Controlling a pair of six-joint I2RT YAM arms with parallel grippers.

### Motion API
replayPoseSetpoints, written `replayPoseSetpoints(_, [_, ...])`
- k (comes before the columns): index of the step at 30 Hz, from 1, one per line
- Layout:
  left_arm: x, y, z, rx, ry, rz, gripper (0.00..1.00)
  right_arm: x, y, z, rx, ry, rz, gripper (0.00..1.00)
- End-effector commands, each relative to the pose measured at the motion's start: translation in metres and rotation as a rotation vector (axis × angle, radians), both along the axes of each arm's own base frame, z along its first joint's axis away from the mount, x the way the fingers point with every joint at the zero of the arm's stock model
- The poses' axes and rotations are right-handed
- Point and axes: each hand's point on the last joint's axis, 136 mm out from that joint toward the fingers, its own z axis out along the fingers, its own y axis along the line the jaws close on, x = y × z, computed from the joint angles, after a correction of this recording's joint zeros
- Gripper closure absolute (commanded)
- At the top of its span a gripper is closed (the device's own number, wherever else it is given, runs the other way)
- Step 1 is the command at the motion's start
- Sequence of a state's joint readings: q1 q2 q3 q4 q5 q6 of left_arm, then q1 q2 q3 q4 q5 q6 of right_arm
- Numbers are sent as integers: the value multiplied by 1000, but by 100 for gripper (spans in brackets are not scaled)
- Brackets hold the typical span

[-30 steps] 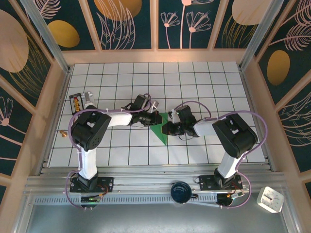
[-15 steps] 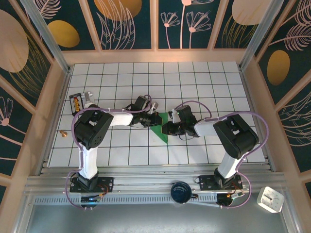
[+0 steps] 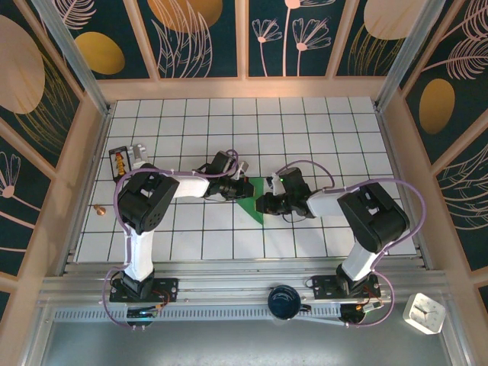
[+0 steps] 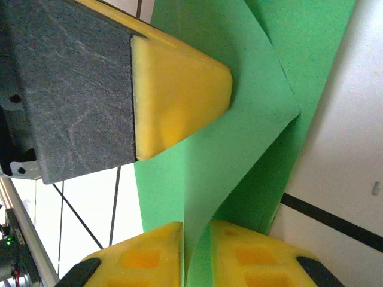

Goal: Fold a paper plane with a square sheet of paper (pick it up from the middle)
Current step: Fourth fold the wing at the center of the table.

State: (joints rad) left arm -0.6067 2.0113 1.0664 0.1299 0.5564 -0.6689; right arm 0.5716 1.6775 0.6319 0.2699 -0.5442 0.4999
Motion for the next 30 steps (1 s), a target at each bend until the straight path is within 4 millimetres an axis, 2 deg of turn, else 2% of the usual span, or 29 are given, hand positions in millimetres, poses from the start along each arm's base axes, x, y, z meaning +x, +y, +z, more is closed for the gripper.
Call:
replayPoseSetpoints(1, [-2, 11, -21, 60, 16, 8, 100, -3, -4, 7, -8, -5, -13, 80])
replayPoseSetpoints(10, [-3, 14, -22, 64, 16, 10, 100, -13, 5, 18, 11, -11, 3, 80])
replayPoseSetpoints(20, [-2, 16, -19, 69, 9, 21, 100, -29, 5, 2, -12, 23, -18, 94])
replayPoseSetpoints(30, [-2, 16, -18, 71, 3, 19, 100, -37, 0, -15, -51, 44, -34, 95])
